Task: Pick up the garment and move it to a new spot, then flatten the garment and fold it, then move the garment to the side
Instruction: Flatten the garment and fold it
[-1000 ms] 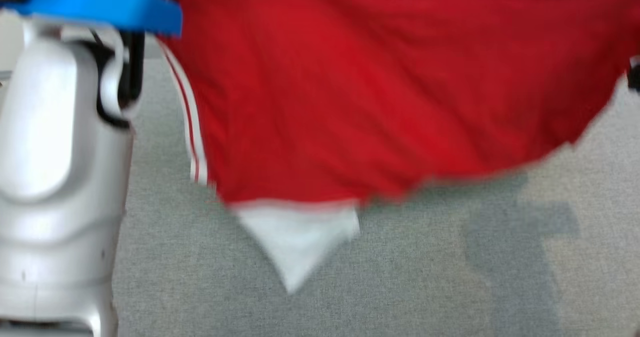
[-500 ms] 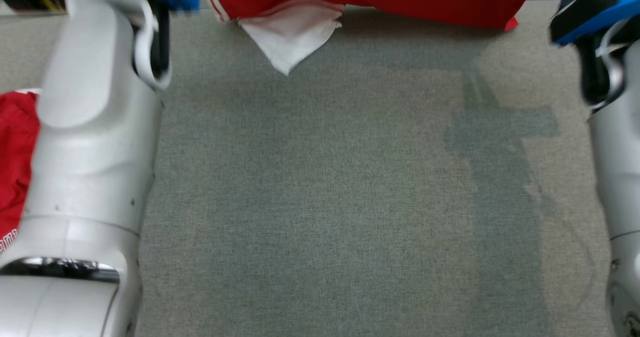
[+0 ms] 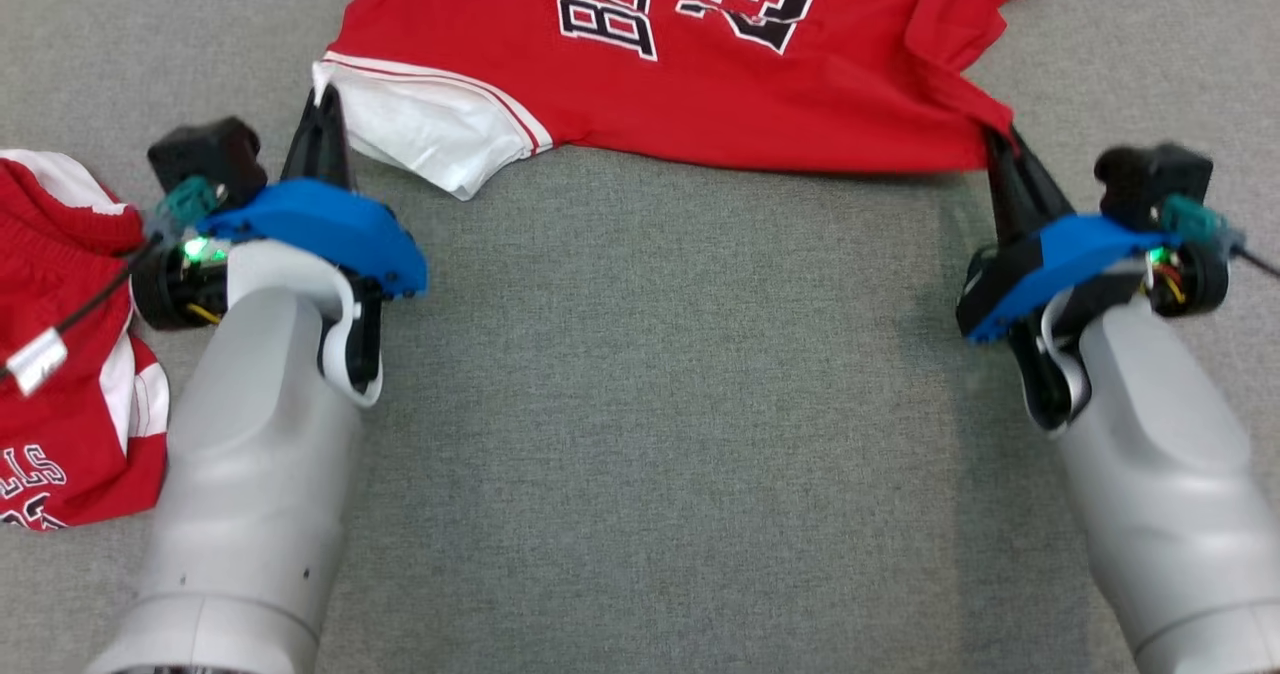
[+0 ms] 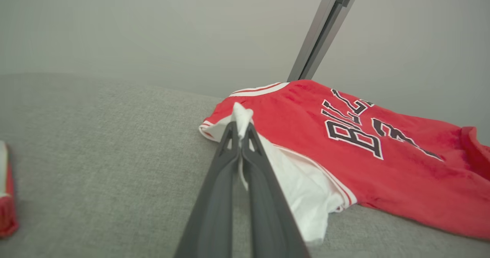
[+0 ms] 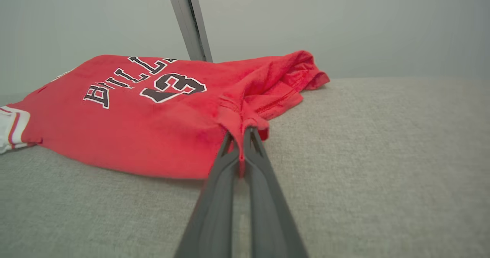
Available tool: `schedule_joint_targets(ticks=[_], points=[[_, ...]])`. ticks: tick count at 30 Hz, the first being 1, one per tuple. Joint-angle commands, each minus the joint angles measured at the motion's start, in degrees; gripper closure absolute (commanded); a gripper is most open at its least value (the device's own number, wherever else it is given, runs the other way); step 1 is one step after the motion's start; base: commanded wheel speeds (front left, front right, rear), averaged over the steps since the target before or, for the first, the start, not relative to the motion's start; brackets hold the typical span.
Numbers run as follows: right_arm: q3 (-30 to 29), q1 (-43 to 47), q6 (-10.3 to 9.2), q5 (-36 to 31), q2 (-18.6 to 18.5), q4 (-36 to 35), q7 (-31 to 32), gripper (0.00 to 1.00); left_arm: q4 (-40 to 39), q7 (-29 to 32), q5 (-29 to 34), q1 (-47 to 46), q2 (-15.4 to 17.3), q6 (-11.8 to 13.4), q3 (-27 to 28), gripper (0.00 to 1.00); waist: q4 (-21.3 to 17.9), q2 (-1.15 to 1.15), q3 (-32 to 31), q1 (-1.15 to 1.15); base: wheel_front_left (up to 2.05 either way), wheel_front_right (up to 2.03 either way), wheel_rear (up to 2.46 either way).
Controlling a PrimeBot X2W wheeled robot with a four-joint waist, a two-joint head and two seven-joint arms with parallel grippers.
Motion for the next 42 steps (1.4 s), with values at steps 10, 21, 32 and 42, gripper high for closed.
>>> schedule_joint_targets(ticks=[10, 21, 32, 42], points=[[-1.6, 22.6, 0.01, 3.2, 0.2, -16.7, -0.3, 1.0, -21.1, -0.3, 3.7, 23.8, 0.8, -1.6, 5.1, 1.0, 0.7, -0.01, -7.3, -0.01, 0.0, 0.0, 0.0], [-6.1, 46.5, 0.01, 2.0, 1.6, -30.4, -0.3, 1.0, -41.5, 3.2, 3.8, 47.8, 0.1, 0.3, 3.9, 1.0, 1.6, -0.01, -15.0, -0.01, 0.0, 0.0, 0.0], [-9.0, 56.1, 0.01, 1.5, 3.7, -40.3, 5.6, 1.0, -59.4, 12.9, 3.0, 55.9, 1.0, 2.8, 2.7, 1.0, 0.8, -0.01, -14.7, -0.01, 0.0, 0.0, 0.0], [-9.9, 46.6, 0.01, 1.9, 4.4, -43.4, 14.9, 1.0, -54.8, 19.3, 3.7, 39.3, 5.0, 0.3, 1.3, 1.0, -1.2, -0.01, -8.8, -0.01, 0.0, 0.0, 0.0]])
